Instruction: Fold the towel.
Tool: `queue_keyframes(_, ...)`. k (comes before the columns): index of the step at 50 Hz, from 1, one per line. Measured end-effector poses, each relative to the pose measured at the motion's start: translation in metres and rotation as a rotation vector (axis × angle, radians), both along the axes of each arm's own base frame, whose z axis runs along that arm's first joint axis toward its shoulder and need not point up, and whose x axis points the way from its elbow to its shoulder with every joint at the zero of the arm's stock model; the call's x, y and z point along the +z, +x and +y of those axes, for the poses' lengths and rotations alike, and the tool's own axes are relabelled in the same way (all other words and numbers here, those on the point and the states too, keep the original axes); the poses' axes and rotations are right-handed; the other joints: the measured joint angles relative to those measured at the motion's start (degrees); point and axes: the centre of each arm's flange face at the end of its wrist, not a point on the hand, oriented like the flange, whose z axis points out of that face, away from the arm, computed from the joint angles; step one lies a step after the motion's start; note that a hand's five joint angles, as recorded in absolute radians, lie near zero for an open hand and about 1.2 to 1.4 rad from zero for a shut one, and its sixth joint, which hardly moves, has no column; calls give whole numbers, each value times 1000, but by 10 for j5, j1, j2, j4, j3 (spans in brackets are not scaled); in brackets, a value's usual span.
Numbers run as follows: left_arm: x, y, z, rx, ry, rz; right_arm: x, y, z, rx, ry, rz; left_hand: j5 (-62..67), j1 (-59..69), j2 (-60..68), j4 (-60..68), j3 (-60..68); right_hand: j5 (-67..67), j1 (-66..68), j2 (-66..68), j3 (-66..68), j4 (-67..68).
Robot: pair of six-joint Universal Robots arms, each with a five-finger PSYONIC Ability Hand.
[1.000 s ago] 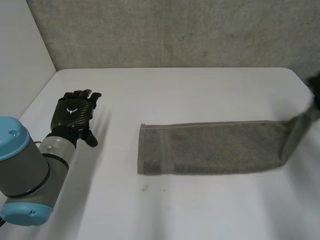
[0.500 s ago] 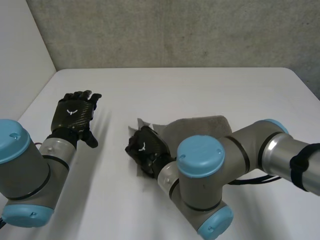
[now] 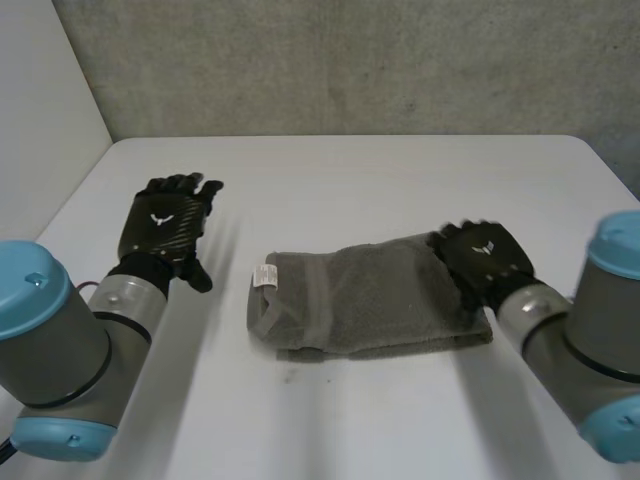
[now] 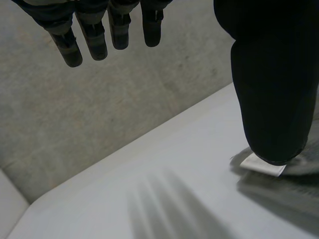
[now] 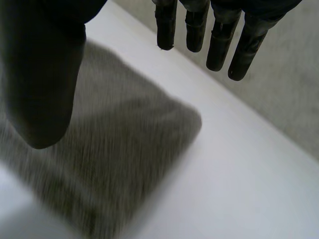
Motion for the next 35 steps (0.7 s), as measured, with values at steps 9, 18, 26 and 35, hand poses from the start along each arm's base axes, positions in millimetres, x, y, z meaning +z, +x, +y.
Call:
queue_keyframes(9, -1, -21, 13, -68, -1, 2, -40, -32, -9, -13, 83, -19, 0, 0, 0, 0, 0, 351, 357, 347, 345, 338)
queue_keyframes(18, -5, -20, 15, -70, 11, -4, -48, -34, -21, -35, 73, -17, 0, 0, 0, 0, 0, 627, 600, 612, 624, 622)
queue_keyframes(26, 2, -18, 13, -60, -3, 6, -10, -20, -34, -24, -64, -40, 0, 0, -1, 0, -1, 627, 615, 612, 624, 622)
queue_keyframes(35, 26, -14, 12, -48, -37, 27, 40, 78, 5, 279, -188, -98, 0, 0, -1, 0, -1, 628, 616, 612, 624, 622)
